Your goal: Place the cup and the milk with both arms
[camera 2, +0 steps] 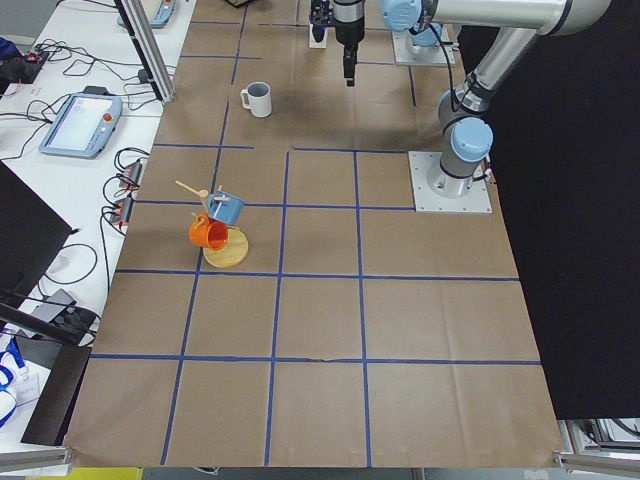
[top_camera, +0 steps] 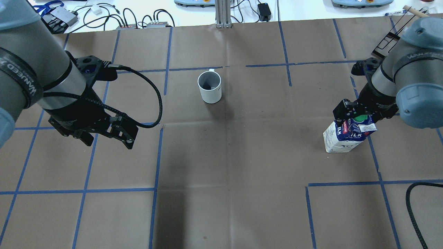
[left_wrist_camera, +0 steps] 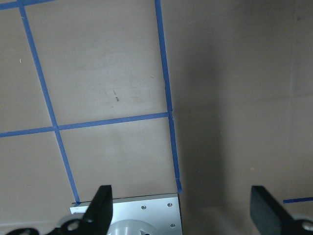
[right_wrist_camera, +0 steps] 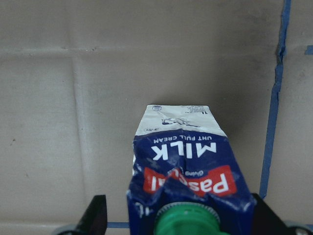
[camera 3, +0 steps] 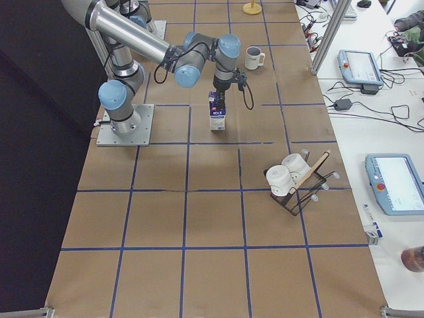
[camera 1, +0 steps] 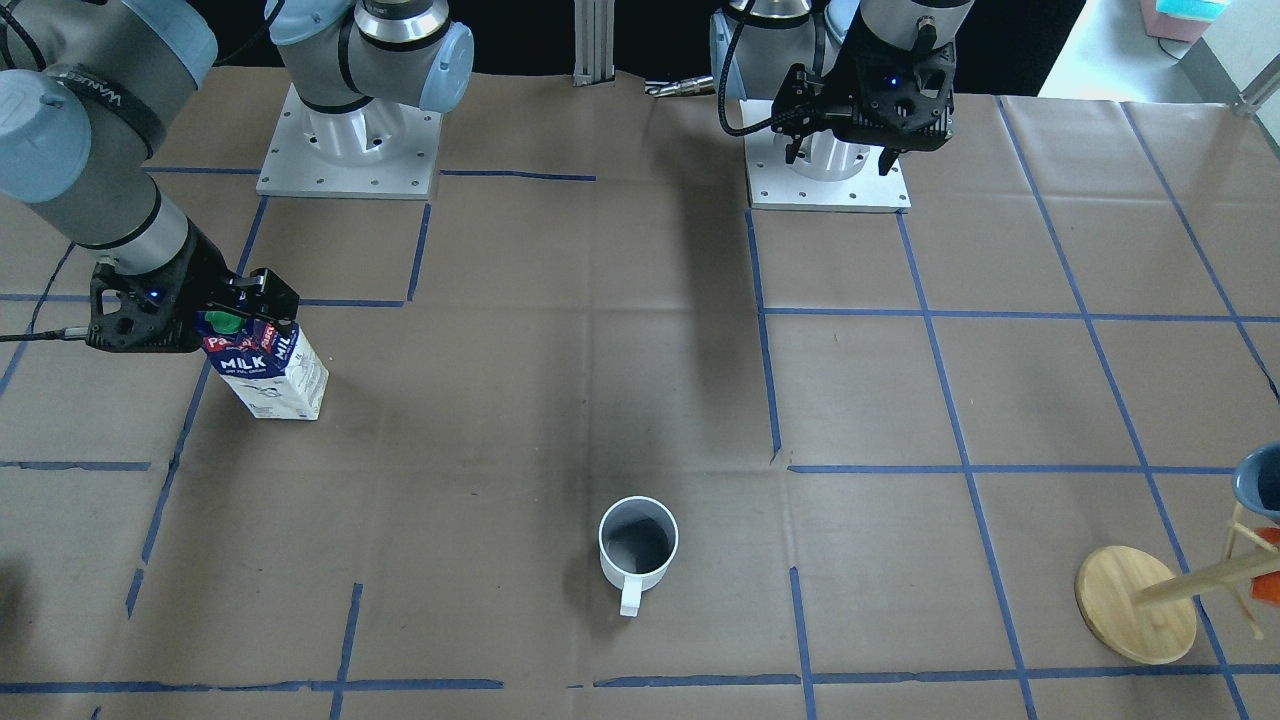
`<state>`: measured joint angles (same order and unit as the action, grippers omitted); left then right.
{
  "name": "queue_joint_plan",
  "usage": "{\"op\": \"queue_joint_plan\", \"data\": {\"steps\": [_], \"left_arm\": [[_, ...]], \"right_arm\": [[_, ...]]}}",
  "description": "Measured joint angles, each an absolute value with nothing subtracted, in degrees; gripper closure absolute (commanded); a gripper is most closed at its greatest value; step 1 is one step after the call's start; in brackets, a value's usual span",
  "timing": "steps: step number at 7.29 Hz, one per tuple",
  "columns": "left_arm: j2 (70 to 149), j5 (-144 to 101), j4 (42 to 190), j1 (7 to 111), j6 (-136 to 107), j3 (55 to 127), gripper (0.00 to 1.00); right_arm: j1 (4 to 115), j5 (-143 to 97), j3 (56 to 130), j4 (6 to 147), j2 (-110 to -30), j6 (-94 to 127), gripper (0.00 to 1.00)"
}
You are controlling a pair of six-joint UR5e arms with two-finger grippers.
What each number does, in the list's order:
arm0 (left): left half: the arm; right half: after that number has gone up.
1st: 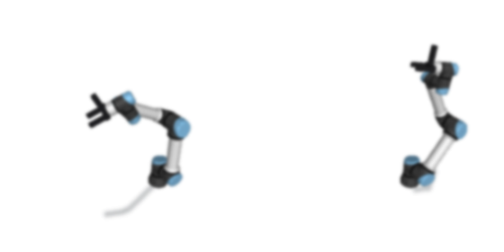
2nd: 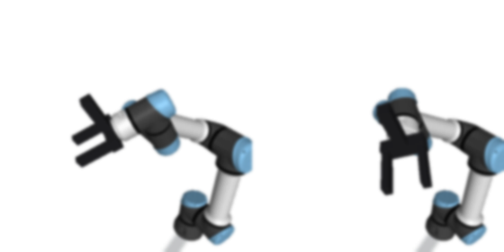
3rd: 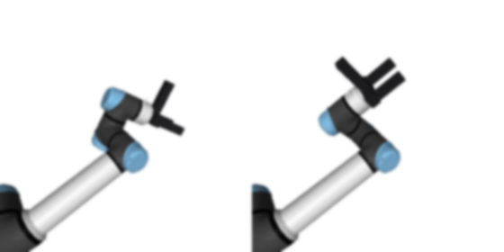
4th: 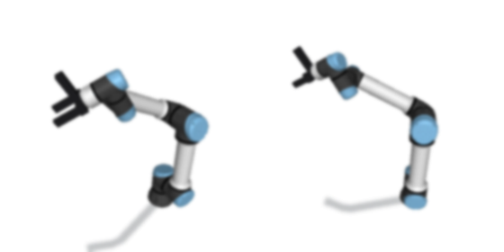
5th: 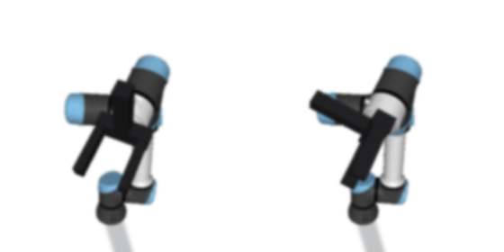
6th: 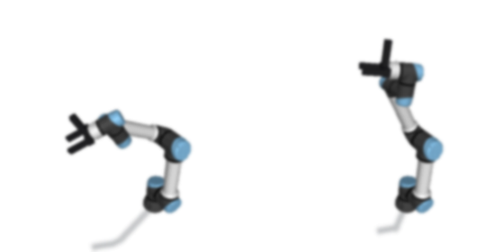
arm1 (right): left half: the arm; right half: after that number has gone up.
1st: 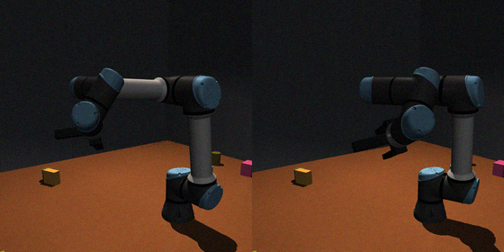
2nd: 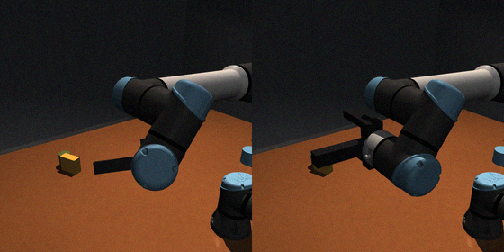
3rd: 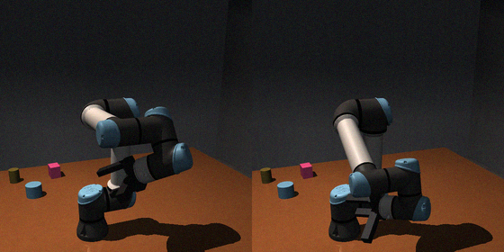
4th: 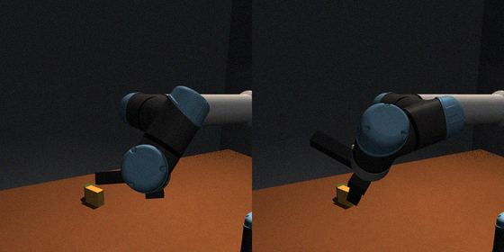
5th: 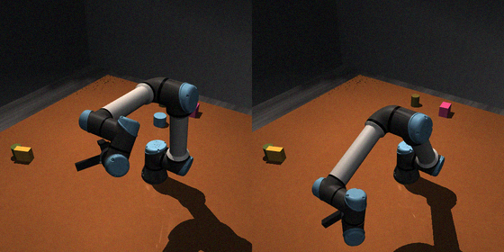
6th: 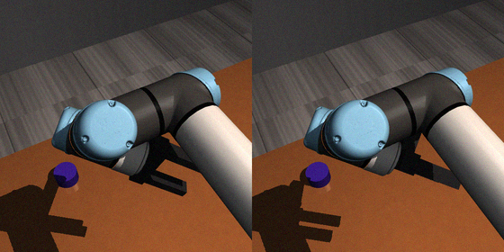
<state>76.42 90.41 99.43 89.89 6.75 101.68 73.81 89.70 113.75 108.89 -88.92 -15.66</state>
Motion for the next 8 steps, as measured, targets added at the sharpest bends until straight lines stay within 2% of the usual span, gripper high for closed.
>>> {"op": "queue_joint_plan", "data": {"steps": [3, 4, 6, 8], "left_arm": [[74.1, 90.3, 99.4, 88.5, 7.0, 102.3, 0.0], [73.9, 90.3, 99.4, 88.2, 7.0, 102.5, 0.0], [73.6, 90.4, 99.5, 88.1, 7.0, 102.6, 0.0], [73.6, 90.3, 99.5, 88.1, 6.9, 102.9, 0.0]], "right_arm": [[73.8, 90.3, 113.8, 108.4, -89.1, -15.6, 0.5], [73.7, 90.3, 113.7, 108.2, -89.2, -15.6, 0.55], [73.8, 90.3, 112.5, 107.5, -89.3, -15.6, 0.56], [73.9, 89.9, 107.6, 103.9, -88.9, -15.6, 0.56]]}}
